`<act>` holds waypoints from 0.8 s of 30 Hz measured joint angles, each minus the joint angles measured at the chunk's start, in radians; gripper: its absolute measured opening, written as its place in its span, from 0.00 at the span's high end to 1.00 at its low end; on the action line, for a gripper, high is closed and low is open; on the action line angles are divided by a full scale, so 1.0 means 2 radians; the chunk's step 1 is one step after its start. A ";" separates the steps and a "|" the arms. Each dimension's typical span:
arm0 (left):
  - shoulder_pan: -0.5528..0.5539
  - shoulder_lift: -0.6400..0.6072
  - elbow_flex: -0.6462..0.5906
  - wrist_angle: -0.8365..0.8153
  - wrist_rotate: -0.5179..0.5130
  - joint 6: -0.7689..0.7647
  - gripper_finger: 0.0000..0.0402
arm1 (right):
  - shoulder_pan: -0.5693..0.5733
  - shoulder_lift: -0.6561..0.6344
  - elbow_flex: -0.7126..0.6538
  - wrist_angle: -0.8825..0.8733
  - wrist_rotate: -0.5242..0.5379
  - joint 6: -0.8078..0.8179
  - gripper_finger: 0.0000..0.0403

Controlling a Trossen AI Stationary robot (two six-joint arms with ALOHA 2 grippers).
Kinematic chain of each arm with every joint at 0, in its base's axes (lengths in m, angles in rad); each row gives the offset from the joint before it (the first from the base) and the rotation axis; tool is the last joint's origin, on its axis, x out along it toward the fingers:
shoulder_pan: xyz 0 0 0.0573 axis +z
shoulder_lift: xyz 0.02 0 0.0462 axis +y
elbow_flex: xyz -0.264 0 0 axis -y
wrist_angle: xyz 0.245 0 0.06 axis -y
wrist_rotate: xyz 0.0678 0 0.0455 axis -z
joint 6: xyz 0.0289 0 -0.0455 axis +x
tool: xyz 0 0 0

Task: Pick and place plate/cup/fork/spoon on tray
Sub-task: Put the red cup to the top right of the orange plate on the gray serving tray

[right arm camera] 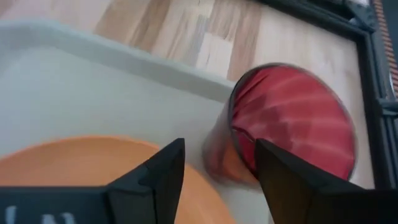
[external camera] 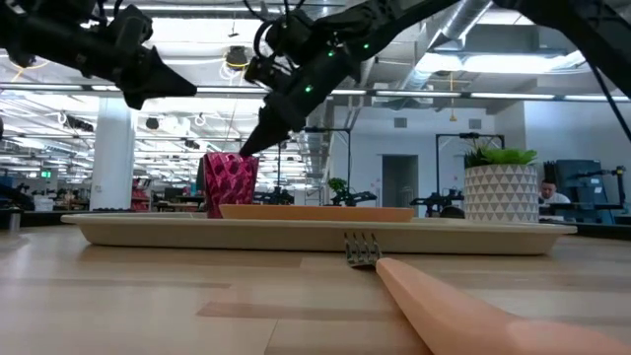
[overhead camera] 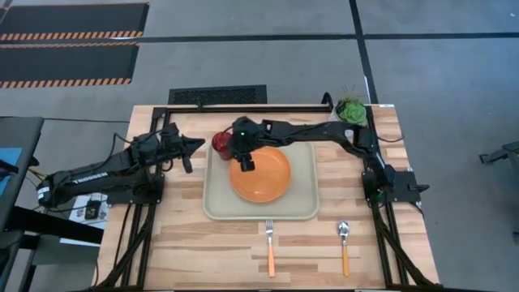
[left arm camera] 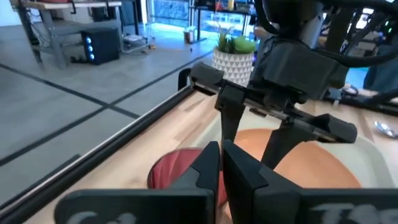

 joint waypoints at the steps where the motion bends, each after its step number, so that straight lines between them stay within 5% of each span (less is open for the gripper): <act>1: 0.000 -0.001 0.000 -0.004 0.000 0.004 0.98 | 0.000 0.006 0.005 -0.002 0.007 -0.003 0.46; 7: 0.000 -0.001 0.000 -0.005 -0.013 0.017 0.98 | -0.001 0.025 0.021 -0.005 0.032 -0.026 0.54; 18: 0.000 -0.001 0.000 -0.012 -0.013 0.019 0.98 | -0.011 0.025 0.022 0.000 0.035 -0.036 0.86; 24: 0.000 -0.001 0.000 -0.012 -0.026 0.019 0.98 | -0.011 -0.020 0.022 -0.014 0.085 -0.048 0.97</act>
